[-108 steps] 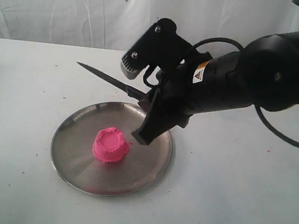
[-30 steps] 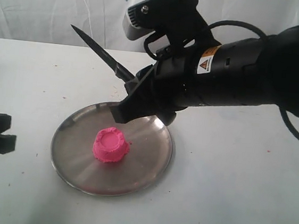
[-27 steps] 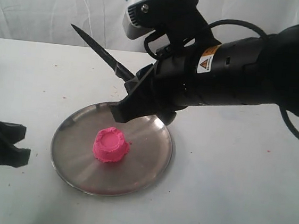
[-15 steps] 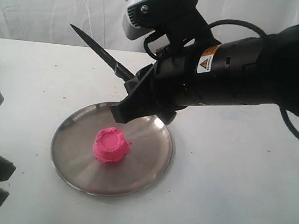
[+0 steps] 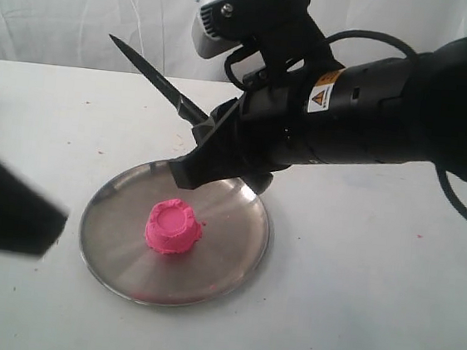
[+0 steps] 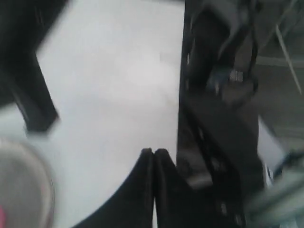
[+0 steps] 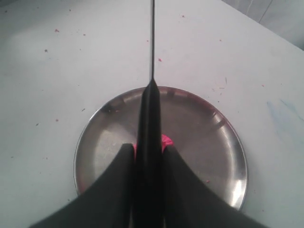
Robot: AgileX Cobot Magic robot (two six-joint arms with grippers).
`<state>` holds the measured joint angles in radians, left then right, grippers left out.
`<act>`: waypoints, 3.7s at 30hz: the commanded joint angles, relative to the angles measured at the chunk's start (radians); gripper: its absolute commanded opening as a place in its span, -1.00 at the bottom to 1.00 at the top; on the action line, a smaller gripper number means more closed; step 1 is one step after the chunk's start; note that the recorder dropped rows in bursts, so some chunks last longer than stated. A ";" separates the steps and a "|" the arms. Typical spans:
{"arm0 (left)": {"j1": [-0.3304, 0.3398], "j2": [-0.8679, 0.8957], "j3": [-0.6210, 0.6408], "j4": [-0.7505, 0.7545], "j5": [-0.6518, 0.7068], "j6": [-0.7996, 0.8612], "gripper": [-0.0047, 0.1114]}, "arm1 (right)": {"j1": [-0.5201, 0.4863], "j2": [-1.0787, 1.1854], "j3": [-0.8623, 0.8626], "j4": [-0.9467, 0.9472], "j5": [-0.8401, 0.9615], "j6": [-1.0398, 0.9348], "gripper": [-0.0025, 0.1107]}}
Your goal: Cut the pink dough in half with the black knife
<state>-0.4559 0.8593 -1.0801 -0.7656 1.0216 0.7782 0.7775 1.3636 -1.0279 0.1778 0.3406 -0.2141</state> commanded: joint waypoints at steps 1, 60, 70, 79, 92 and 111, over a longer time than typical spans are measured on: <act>-0.009 -0.062 0.006 -0.308 -0.364 0.117 -0.92 | 0.002 -0.009 -0.008 0.008 -0.010 -0.006 -0.96; 0.474 0.699 0.241 -0.979 -0.111 0.693 -0.92 | -0.001 0.037 -0.008 0.051 0.079 0.020 -0.96; 0.474 0.699 0.243 -0.877 -0.131 0.654 -0.92 | -0.001 0.035 -0.008 -0.314 0.088 0.326 -0.96; 0.474 0.699 0.243 -0.857 -0.221 0.649 -0.92 | -0.001 0.143 -0.008 -0.316 0.218 0.297 -0.96; 0.421 0.812 0.243 -0.979 -0.325 0.775 -0.92 | 0.002 0.291 -0.008 -0.122 0.159 0.138 -0.96; 0.421 0.880 0.243 -0.979 -0.288 0.815 -0.92 | 0.002 0.307 -0.008 -0.126 0.109 0.115 -0.96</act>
<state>-0.0330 1.7415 -0.8353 -1.7215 0.7144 1.5845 0.7775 1.6687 -1.0324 0.0499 0.4658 -0.0892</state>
